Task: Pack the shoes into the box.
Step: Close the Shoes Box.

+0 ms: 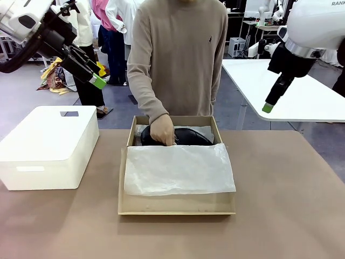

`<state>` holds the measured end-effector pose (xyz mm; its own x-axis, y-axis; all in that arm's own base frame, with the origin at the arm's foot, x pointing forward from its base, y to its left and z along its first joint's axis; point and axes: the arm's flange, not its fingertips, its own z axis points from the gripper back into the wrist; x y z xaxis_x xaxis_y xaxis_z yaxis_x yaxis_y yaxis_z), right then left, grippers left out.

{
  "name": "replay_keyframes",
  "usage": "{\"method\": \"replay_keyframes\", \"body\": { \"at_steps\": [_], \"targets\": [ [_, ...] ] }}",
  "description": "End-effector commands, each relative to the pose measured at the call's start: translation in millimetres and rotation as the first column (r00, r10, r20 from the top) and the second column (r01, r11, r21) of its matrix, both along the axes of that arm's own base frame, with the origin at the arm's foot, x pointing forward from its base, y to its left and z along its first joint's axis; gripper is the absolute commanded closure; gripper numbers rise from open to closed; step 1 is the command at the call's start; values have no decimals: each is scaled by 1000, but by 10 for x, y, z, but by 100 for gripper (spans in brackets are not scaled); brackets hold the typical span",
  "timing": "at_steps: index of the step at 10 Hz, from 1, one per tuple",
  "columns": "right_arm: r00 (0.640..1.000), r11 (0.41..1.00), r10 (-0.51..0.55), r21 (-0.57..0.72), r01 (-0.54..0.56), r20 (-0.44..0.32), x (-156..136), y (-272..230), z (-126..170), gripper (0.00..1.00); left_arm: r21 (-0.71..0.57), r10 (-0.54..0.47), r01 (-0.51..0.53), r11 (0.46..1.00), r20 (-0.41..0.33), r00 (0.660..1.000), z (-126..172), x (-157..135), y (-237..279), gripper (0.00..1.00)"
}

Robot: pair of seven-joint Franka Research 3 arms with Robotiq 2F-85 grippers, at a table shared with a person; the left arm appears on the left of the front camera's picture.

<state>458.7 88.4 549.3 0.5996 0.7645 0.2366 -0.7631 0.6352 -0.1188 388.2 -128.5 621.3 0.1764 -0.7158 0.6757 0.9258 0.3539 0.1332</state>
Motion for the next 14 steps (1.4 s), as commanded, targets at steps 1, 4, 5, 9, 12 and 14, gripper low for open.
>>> {"method": "replay_keyframes", "body": {
  "at_steps": [1, 4, 5, 9, 12, 14],
  "targets": [
    [1000, 1000, 0, 0, 0, 0, 0, 0, 0, 13, -24, -22, 22, 999, 3, 1000, -21, -12, 18, 0],
    [965, 955, 253, 141, -260, 63, 11, -107, -198, 73, -24, -22, 22, 999, 3, 1000, -21, -12, 18, 0],
    [933, 918, 340, 174, -357, 117, 37, -162, -249, 93, -24, -22, 22, 999, 3, 1000, -21, -12, 18, 0],
    [757, 742, 617, 160, -651, 216, 135, -326, -384, 100, -24, -22, 22, 999, 3, 1000, -21, -12, 18, 0],
    [665, 607, 715, 279, -744, 216, 237, -392, -410, 100, -24, -22, 22, 999, 3, 1000, -21, -12, 18, 0],
    [653, 598, 747, 300, -743, 129, 260, -376, -415, 100, -24, -22, 22, 999, 3, 1000, -21, -12, 18, 0]
  ]
}}
